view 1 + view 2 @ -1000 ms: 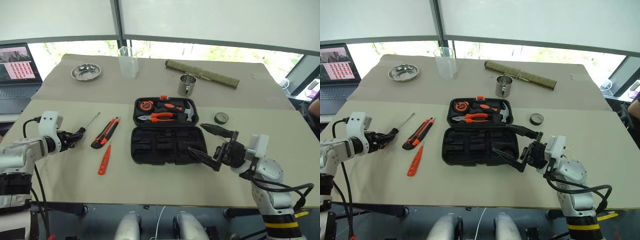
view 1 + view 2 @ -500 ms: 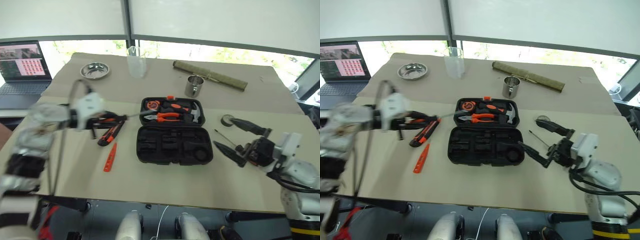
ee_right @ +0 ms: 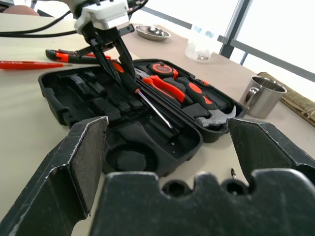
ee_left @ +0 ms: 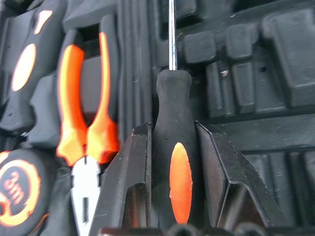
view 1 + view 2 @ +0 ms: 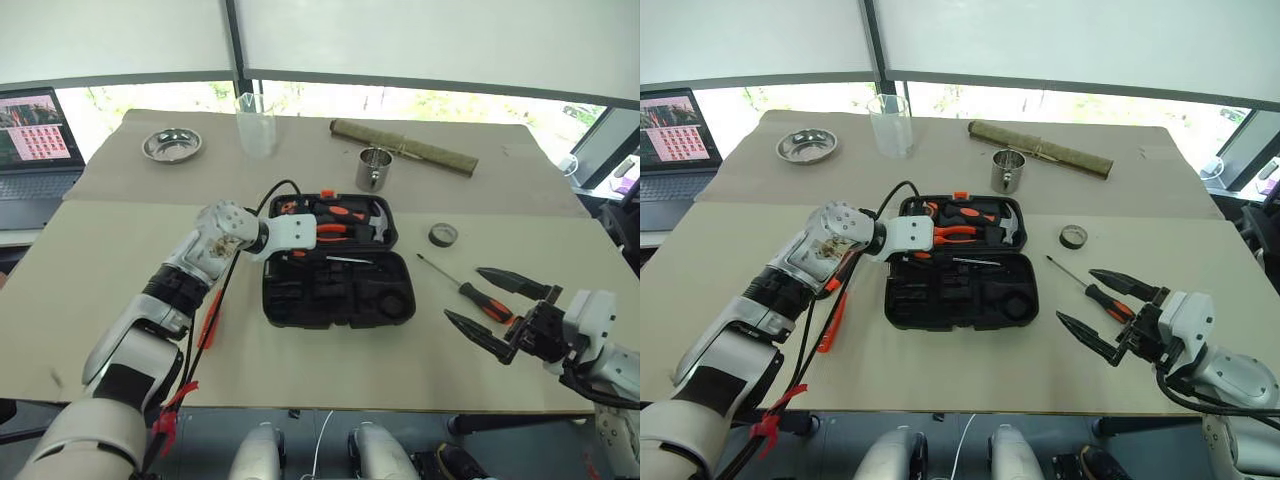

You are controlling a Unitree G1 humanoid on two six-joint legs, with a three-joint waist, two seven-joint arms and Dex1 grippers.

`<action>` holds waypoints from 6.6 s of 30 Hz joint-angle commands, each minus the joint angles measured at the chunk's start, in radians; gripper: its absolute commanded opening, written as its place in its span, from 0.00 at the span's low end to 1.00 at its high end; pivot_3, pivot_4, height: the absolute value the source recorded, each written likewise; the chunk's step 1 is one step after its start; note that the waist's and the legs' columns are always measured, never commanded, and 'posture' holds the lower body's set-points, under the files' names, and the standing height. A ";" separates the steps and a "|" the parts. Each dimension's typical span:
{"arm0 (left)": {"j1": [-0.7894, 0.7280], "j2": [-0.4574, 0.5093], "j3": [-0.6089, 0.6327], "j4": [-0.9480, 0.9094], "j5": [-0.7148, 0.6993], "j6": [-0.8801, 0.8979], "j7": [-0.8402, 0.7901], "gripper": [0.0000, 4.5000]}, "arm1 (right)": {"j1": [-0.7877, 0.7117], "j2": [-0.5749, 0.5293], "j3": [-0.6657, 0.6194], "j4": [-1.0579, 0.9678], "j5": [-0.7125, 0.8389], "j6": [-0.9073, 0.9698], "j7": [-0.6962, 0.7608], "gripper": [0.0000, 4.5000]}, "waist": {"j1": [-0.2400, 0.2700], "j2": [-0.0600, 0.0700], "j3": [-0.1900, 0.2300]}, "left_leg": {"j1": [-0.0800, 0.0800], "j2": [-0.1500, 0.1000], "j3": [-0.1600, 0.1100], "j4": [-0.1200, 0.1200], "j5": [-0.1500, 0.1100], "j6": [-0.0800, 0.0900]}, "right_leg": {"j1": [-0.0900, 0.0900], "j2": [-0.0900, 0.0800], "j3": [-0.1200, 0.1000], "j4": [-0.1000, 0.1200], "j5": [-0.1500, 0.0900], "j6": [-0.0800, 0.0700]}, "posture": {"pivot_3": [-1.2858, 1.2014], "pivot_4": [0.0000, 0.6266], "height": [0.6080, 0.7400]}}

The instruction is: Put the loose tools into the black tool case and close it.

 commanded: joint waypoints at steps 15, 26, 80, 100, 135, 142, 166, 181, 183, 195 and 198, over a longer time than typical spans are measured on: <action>0.049 -0.075 0.213 -0.043 -0.164 -0.031 0.012 0.87 | 0.007 0.013 -0.021 -0.027 0.016 -0.006 -0.008 1.00 | 0.008 0.000 0.000 | -0.003 -0.001 -0.002 0.005 -0.001 0.001 | 0.000 -0.001 -0.001 0.001 0.001 0.001 | 0.52 0.24 1.00; 0.135 -0.138 0.269 0.067 -0.201 0.027 0.074 0.13 | 0.008 0.057 0.004 -0.038 -0.006 -0.011 -0.027 1.00 | 0.004 0.001 0.000 | -0.004 -0.001 -0.003 0.008 -0.001 0.002 | 0.001 -0.001 -0.001 0.001 0.001 0.002 | 0.52 0.24 1.00; 0.773 0.154 0.587 -0.667 -0.679 -0.026 -0.174 0.98 | -0.389 -0.329 0.196 0.582 -0.399 0.345 -0.006 1.00 | 0.002 0.015 -0.006 | 0.011 0.004 0.006 0.007 -0.003 0.006 | 0.012 -0.001 0.002 -0.002 0.000 0.001 | 0.52 0.24 1.00; 0.838 0.165 0.629 -0.714 -0.750 0.026 -0.121 1.00 | -0.520 -0.344 0.178 0.675 -0.356 0.102 0.183 0.22 | -0.006 0.016 -0.006 | 0.000 0.002 0.005 0.007 -0.005 0.009 | 0.001 -0.002 0.003 -0.001 0.001 0.003 | 0.52 0.24 1.00; 1.141 0.128 0.777 -0.870 -0.763 0.030 0.068 1.00 | -1.120 0.035 0.744 0.933 -0.694 -0.072 0.336 0.33 | -0.008 0.015 -0.003 | 0.002 0.008 0.007 0.006 -0.005 0.009 | -0.001 -0.001 0.000 -0.001 0.002 -0.001 | 0.52 0.24 1.00; 1.142 0.133 0.781 -0.865 -0.760 0.035 0.073 1.00 | -1.181 0.035 0.641 1.019 -0.585 -0.221 0.416 0.57 | -0.008 0.016 -0.003 | 0.002 0.008 0.007 0.005 -0.005 0.009 | -0.001 -0.001 0.000 -0.001 0.002 -0.001 | 0.52 0.24 1.00; 1.123 0.136 0.763 -0.835 -0.721 0.038 0.106 1.00 | -1.088 0.258 0.621 1.131 -0.599 -0.170 0.333 0.01 | -0.029 0.016 -0.002 | 0.004 0.009 0.003 0.002 -0.005 0.009 | -0.001 -0.002 0.000 0.000 0.003 -0.003 | 0.52 0.24 1.00; 1.234 0.121 0.891 -0.911 -0.770 0.122 0.225 1.00 | -1.051 0.266 0.450 0.967 -0.363 -0.051 0.425 0.13 | -0.033 0.015 -0.003 | 0.008 0.011 0.003 0.000 -0.005 0.007 | 0.001 -0.001 0.001 0.000 0.003 -0.004 | 0.52 0.24 1.00; 1.313 0.102 0.976 -0.878 -0.735 0.074 0.242 1.00 | -0.953 0.194 0.421 0.819 -0.310 0.022 0.473 0.26 | -0.032 0.015 -0.003 | 0.005 0.011 0.002 -0.003 -0.005 0.007 | -0.002 -0.002 0.001 -0.001 0.003 -0.004 | 0.52 0.24 1.00; 1.626 0.079 1.255 -0.701 -0.644 0.092 0.336 1.00 | -0.439 0.148 0.136 0.514 -0.067 -0.237 0.458 0.99 | -0.029 0.012 -0.001 | 0.008 0.010 0.004 -0.008 -0.006 0.005 | 0.001 -0.003 0.001 -0.007 0.000 -0.003 | 0.52 0.24 1.00; 1.648 0.116 1.272 -0.781 -0.687 0.234 0.379 1.00 | -0.404 0.133 0.132 0.468 -0.018 -0.215 0.497 0.99 | -0.026 0.009 -0.001 | 0.009 0.009 0.006 -0.007 -0.006 0.004 | 0.001 -0.003 0.001 -0.006 0.000 -0.003 | 0.52 0.24 1.00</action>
